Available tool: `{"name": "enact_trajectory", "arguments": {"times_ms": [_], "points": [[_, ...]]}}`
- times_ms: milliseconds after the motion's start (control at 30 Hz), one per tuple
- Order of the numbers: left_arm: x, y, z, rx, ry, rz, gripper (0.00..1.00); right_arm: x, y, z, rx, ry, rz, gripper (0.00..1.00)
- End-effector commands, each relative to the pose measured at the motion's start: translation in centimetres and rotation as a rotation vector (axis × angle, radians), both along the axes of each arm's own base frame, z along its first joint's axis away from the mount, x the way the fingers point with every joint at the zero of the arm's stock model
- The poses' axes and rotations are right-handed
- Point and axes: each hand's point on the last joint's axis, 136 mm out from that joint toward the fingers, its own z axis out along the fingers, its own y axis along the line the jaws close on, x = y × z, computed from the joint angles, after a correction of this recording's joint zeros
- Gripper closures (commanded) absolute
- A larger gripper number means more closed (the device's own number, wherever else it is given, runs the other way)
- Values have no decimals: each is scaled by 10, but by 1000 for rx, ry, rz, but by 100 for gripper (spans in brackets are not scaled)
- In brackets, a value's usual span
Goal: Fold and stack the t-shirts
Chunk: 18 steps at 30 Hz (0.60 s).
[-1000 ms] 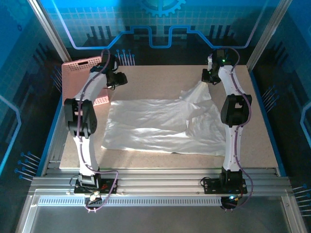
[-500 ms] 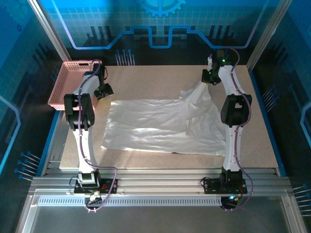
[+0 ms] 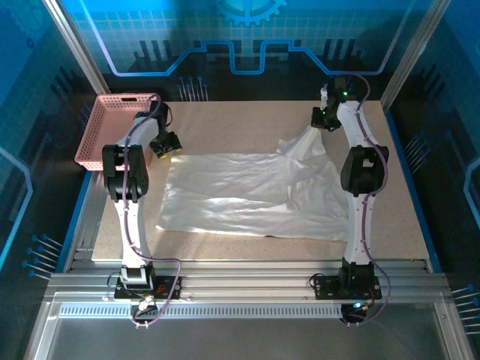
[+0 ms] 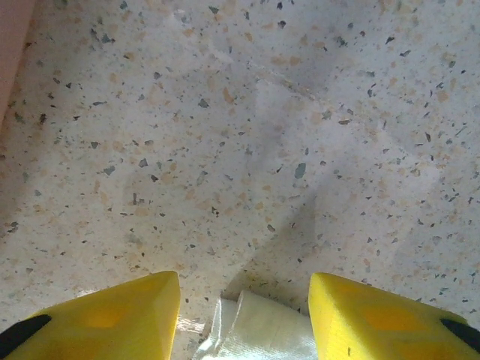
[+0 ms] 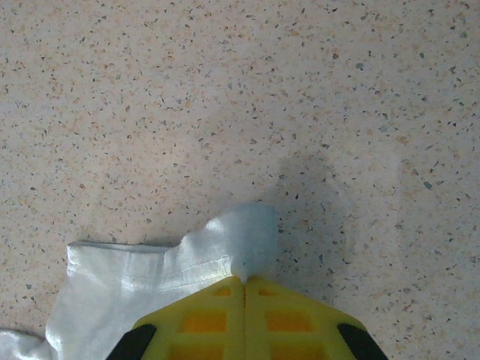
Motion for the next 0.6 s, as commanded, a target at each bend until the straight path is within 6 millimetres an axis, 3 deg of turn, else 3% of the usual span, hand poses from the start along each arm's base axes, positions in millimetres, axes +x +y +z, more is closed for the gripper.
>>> {"name": "enact_trajectory", "arguments": {"times_ms": [0, 300, 567], "points": [[-10, -7, -6, -40, 48, 0, 54, -2, -3, 17, -9, -20, 8, 100], [-22, -14, -16, -60, 98, -27, 58, -3, -4, 13, -5, -10, -3, 100], [-18, -19, -22, -86, 96, -32, 79, -2, -5, 16, -16, -15, -9, 100]]}}
